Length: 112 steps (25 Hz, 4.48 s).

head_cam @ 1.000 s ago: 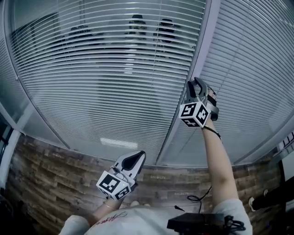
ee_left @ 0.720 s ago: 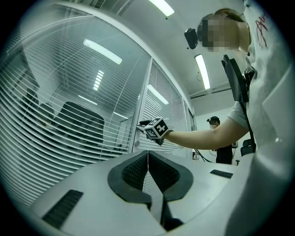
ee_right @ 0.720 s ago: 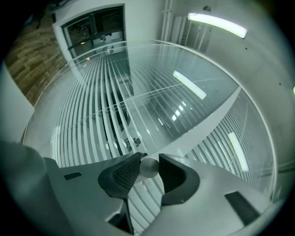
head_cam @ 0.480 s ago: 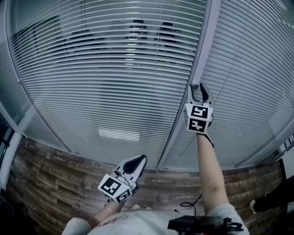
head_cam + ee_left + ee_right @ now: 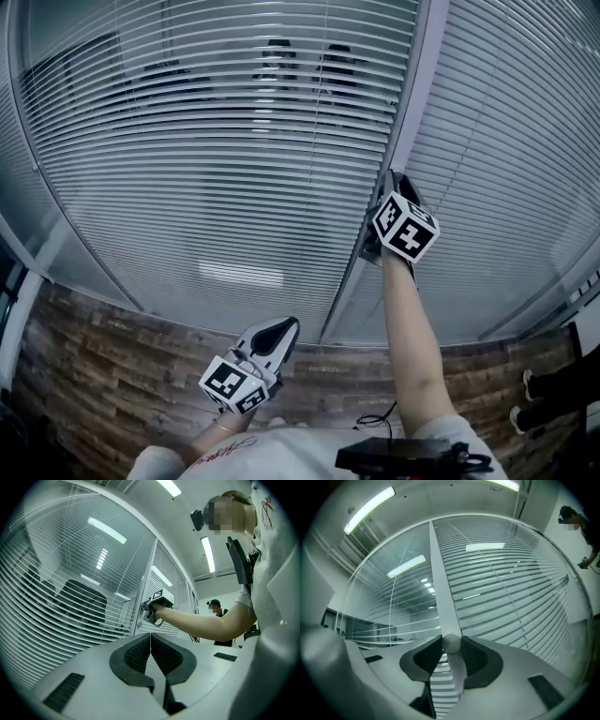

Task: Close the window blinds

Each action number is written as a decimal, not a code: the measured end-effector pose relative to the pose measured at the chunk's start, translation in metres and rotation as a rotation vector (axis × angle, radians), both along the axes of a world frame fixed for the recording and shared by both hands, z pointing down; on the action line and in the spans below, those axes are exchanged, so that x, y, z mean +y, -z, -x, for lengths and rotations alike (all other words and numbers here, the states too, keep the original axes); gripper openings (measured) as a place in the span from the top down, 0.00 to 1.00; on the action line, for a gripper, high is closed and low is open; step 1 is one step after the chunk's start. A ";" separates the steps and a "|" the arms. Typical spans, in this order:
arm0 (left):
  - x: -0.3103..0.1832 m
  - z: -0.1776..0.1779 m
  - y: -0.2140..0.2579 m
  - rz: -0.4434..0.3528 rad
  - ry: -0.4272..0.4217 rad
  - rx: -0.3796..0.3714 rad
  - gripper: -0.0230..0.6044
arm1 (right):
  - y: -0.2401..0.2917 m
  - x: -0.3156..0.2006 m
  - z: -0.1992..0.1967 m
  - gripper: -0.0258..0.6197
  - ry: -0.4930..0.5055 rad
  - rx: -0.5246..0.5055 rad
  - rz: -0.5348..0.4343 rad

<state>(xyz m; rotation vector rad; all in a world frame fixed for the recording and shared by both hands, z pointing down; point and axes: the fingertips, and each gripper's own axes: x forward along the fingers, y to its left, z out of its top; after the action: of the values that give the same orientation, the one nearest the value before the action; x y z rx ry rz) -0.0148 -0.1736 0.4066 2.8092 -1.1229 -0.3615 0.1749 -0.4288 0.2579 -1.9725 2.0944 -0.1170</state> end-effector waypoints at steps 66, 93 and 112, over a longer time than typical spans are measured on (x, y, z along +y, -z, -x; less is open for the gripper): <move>0.004 -0.010 0.007 0.038 -0.072 0.044 0.93 | 0.010 0.002 0.006 0.74 0.047 0.475 -0.055; 0.005 -0.004 0.005 0.045 -0.067 0.060 0.93 | 0.007 0.005 0.018 0.76 -0.036 1.480 -0.095; 0.010 -0.021 0.006 0.040 -0.098 0.052 0.93 | -0.008 0.003 0.022 0.76 -0.035 2.138 -0.141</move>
<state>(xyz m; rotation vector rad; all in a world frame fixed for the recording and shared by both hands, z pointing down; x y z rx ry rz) 0.0059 -0.1631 0.4006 2.7897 -0.9674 -0.3960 0.1531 -0.4259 0.2658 -1.8220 2.2702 3.1056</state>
